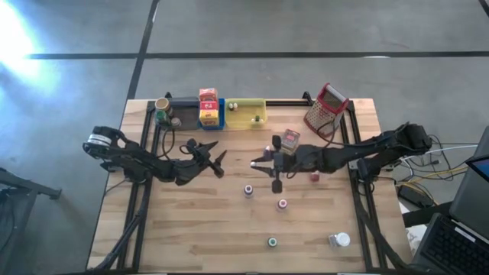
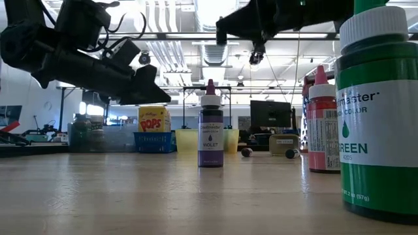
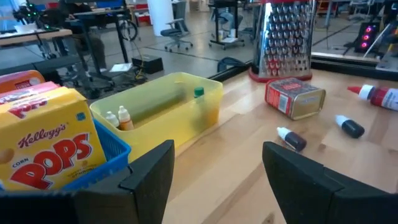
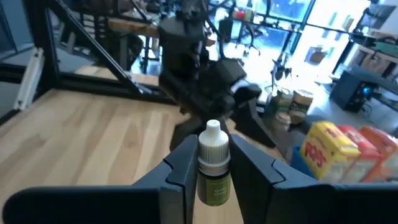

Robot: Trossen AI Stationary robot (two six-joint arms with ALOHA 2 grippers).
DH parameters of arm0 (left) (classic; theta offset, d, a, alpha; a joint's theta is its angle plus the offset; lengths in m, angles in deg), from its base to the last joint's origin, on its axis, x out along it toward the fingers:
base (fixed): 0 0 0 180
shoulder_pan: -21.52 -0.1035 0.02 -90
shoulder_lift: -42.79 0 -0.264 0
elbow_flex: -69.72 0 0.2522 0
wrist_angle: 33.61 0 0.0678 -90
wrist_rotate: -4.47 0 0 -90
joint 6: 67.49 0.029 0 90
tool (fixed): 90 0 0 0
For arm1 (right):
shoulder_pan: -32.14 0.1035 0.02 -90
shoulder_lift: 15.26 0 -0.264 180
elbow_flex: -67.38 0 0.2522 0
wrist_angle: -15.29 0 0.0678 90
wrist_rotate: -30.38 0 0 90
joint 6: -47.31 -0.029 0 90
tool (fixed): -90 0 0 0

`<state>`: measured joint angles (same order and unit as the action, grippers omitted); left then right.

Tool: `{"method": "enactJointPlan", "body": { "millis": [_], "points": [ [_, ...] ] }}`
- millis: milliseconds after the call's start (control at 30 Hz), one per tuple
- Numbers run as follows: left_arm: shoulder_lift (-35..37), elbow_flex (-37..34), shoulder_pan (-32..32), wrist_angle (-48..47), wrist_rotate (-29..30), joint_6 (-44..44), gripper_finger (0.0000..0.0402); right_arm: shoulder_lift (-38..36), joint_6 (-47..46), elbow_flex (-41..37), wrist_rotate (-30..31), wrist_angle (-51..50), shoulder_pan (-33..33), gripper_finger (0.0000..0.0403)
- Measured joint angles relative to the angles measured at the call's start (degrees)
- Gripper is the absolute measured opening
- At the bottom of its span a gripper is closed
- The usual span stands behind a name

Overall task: Pick & Place Kitchen Items
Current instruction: Put the small light green food coloring bottle into the yellow bin

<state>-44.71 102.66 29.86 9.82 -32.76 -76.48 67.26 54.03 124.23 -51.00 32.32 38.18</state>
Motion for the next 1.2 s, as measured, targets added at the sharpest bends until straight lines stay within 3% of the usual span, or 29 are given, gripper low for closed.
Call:
{"method": "enactJointPlan", "body": {
  "millis": [267,567,800,967,1200],
  "points": [
    [0.0,0.0,-0.02,-3.76,-2.29,-0.7,0.025,-0.44,-3.21,-6.82,0.32,0.73,-2.24,0.0063],
    [0.0,0.0,-0.02,-4.23,-2.43,-1.25,0.025,-6.17,-11.24,-21.85,0.55,12.6,-1.52,0.0071],
    [0.0,0.01,-0.06,-4.13,-2.4,-1.59,0.025,-9.17,-15.02,-31.19,5.12,20.01,1.62,0.0062],
    [-0.02,0.8,-0.09,-4.07,-2.4,-1.95,0.025,-4.45,-16.0,-32.34,8.15,25.0,1.5,0.0066],
    [0.0,1.31,-0.09,-4.25,-2.42,-1.95,0.025,8.3,-12.79,-26.88,8.05,30.2,-0.01,0.0065]
  ]
}}
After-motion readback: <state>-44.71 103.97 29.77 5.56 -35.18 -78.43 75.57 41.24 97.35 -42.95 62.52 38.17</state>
